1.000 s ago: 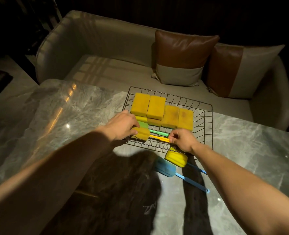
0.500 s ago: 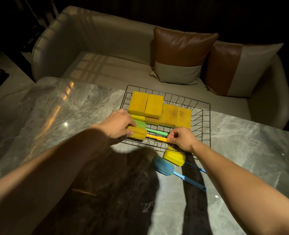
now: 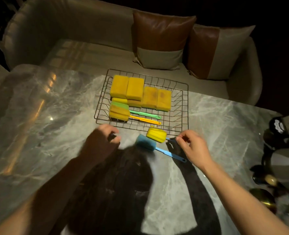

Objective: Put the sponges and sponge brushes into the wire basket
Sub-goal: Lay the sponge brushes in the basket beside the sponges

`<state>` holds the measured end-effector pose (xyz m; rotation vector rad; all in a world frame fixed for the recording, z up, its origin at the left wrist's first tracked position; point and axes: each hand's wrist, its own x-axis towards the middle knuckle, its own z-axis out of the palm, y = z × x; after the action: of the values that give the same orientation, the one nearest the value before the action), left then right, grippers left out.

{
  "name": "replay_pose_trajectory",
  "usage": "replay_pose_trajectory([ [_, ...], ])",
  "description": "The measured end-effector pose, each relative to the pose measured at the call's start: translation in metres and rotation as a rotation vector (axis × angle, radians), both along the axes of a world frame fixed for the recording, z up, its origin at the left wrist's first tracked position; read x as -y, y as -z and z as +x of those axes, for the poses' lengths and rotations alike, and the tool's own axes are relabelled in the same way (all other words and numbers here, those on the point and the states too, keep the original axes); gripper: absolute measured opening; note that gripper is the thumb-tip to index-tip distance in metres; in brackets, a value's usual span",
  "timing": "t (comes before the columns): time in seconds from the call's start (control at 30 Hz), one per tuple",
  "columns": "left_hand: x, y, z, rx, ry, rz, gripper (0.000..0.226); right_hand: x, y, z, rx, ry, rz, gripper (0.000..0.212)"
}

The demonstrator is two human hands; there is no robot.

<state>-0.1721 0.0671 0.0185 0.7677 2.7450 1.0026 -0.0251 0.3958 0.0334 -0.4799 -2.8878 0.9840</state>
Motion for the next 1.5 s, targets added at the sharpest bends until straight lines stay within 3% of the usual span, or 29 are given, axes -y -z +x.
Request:
replay_pose_trajectory([
  [0.13,-0.027,0.035,0.038,0.017,0.283,-0.025,0.036,-0.013,0.027,0.032,0.176,-0.01,0.157,0.007],
  [0.33,-0.074,0.063,0.025,0.143,0.327,-0.145,0.062,-0.027,0.055,0.035,0.304,0.038,0.267,0.021],
  [0.53,-0.087,0.067,0.017,0.109,0.386,-0.197,0.05,-0.03,0.064,0.025,0.319,0.005,0.278,0.018],
  [0.97,-0.07,0.056,0.006,0.295,0.353,-0.162,0.028,-0.018,0.07,0.007,0.29,-0.043,0.13,0.007],
  [1.27,-0.015,0.014,-0.008,0.372,0.423,-0.199,0.02,0.0,0.02,0.018,0.083,-0.24,0.064,0.011],
  [1.5,0.004,-0.036,-0.037,0.403,0.313,-0.009,0.019,-0.002,-0.03,-0.031,-0.021,-0.198,0.109,0.016],
])
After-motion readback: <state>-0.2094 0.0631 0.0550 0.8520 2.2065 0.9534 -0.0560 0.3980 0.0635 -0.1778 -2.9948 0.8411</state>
